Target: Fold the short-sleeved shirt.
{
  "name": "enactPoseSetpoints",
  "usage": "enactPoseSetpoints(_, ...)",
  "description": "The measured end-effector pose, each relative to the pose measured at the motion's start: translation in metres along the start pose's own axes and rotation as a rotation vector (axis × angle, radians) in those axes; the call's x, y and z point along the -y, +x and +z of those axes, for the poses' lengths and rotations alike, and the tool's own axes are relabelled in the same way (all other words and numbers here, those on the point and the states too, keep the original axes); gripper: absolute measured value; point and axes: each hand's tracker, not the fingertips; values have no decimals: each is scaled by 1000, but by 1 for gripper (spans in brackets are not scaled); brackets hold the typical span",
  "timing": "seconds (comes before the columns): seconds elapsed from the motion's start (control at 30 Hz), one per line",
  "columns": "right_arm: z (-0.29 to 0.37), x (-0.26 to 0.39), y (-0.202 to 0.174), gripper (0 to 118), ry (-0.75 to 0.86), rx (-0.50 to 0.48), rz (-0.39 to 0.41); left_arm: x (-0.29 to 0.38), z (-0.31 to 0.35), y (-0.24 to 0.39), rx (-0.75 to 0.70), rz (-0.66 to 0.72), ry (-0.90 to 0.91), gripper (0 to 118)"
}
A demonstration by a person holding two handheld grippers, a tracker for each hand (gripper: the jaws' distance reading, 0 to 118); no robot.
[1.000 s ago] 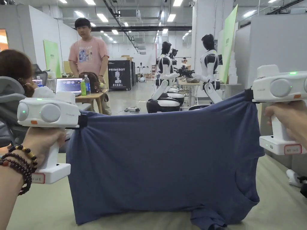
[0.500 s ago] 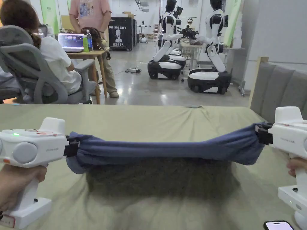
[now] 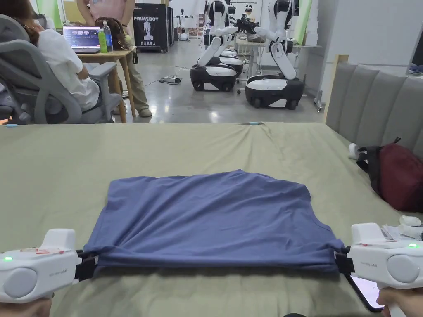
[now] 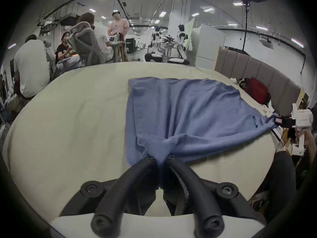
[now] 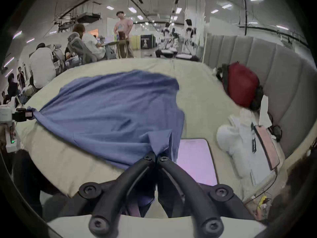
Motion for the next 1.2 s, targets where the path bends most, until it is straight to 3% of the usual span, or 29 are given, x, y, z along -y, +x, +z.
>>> enactPoseSetpoints(0.13,-28,11,0,1,-109,12,69,12,-11,3,-21,-29,-47,4)
enactPoseSetpoints(0.33,-30,19,-8,3,-116,19,68,16,-16,1,-15,19,-52,6)
enactPoseSetpoints(0.37,-29,17,-6,11,-115,18,61,15,-15,1,-14,24,-49,16)
enactPoseSetpoints(0.4,-24,16,-6,28,-96,7,43,14,-12,2,-19,25,-45,37)
enactPoseSetpoints(0.43,-17,14,-5,69,-66,0,35,12,-8,2,-24,17,-40,83)
enactPoseSetpoints(0.47,-11,12,-5,101,-46,-5,30,11,-6,2,-26,5,-44,117)
enactPoseSetpoints(0.5,-3,9,-5,118,-26,2,19,9,-2,4,-40,-10,-54,115)
enactPoseSetpoints(0.53,4,6,-6,111,7,-1,9,8,7,1,-27,-6,1,105)
enactPoseSetpoints(0.6,20,-3,-4,112,92,-39,-24,1,13,-7,-42,-2,33,109)
enactPoseSetpoints(0.63,21,-8,-1,107,96,-38,-41,-3,17,-10,-50,4,32,100)
enactPoseSetpoints(0.67,26,-11,-2,94,112,-23,-58,-7,22,-13,-62,12,40,82)
enactPoseSetpoints(0.7,31,-15,-4,70,132,3,-66,-8,33,-11,-77,19,65,48)
enactPoseSetpoints(0.73,33,-17,-4,19,149,25,-64,-11,38,-13,-88,19,96,0)
enactPoseSetpoints(0.77,33,-19,-3,0,147,30,-57,-13,41,-16,-96,18,105,0)
enactPoseSetpoints(0.83,33,-22,-7,0,143,68,-36,-15,43,-14,-123,28,114,0)
enactPoseSetpoints(1.0,32,-23,-17,0,137,11,-65,-10,35,-19,-111,61,84,0)
enactPoseSetpoints(1.03,27,-21,-11,0,134,7,-60,-7,31,-21,-104,60,67,22)
enactPoseSetpoints(1.1,24,-21,-15,0,123,10,-47,-2,23,-15,-93,55,32,88)
enactPoseSetpoints(1.13,24,-20,-15,0,118,12,-43,1,18,-14,-100,58,13,115)
enactPoseSetpoints(1.17,26,-19,-14,0,114,12,-41,4,16,-13,-103,58,19,117)
enactPoseSetpoints(1.2,24,-19,-14,0,108,10,-40,6,14,-13,-95,58,24,111)
